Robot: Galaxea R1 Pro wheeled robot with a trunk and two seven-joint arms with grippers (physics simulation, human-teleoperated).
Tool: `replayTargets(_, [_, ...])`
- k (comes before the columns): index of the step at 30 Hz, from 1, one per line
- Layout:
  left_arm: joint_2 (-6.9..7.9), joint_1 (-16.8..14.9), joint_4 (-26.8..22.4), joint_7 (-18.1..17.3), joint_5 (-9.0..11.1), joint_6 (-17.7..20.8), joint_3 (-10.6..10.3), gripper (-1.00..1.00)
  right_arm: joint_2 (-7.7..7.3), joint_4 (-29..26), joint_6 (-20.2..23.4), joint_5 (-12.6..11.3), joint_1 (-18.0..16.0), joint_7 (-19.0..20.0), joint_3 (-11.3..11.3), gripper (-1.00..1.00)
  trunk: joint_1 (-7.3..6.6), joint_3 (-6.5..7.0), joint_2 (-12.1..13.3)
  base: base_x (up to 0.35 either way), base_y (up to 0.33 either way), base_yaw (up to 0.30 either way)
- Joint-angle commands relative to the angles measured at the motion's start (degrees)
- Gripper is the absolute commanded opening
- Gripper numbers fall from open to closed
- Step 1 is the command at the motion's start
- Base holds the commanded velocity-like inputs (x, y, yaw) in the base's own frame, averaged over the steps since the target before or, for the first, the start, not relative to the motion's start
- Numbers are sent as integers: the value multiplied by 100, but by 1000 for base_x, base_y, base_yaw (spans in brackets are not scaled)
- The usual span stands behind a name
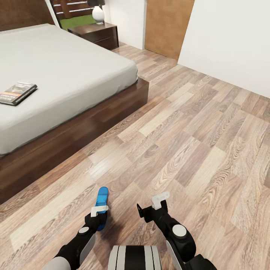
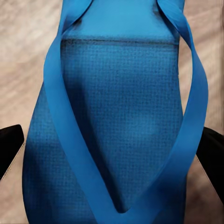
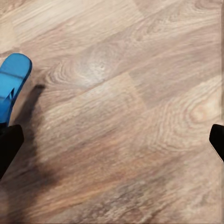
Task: In the bedroom, move the book from the bed onto either nightstand, and place the two sandals side by side next to the bed.
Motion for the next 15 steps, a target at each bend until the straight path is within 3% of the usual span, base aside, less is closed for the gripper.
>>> replayTargets(1, [5, -3, 4, 48, 59, -24, -48, -100, 1, -7, 33, 40, -2, 15, 1, 100, -3, 20, 0, 0, 0, 0])
replayTargets(11, [5, -3, 12, 49, 59, -24, -48, -100, 1, -7, 31, 40, -2, 17, 1, 100, -29, 241, 14, 0, 0, 0])
replayTargets(15, [-30, -136, -114, 43, 66, -72, -55, -100, -22, -137, 32, 128, -79, -9, -30, 100, -29, 240, 14, 0, 0, 0])
